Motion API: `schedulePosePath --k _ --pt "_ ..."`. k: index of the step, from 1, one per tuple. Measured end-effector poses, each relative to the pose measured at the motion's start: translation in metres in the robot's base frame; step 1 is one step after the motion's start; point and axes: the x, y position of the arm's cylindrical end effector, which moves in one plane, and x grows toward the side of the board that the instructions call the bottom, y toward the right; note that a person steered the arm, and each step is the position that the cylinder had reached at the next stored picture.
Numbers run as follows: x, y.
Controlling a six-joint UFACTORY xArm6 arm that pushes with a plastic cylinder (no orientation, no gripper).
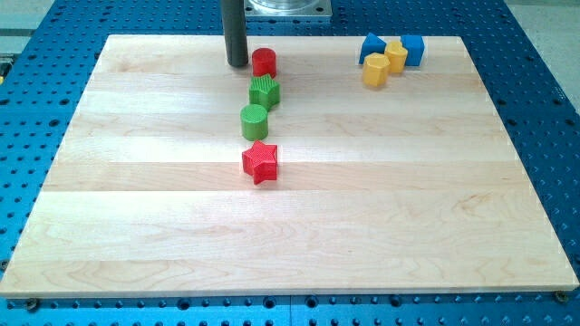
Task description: Move the red circle horizontally to the hexagon
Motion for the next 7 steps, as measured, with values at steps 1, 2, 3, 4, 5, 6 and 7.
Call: schedulePosePath --k 1,2,3,4,5,6,7 --pt "-0.010 0.041" --pt "-0.005 0.047" --pt "0.002 0.047" --pt "0.014 0.047" --pt "0.010 0.048" --pt "-0.025 0.086" --pt "-0.039 0.099"
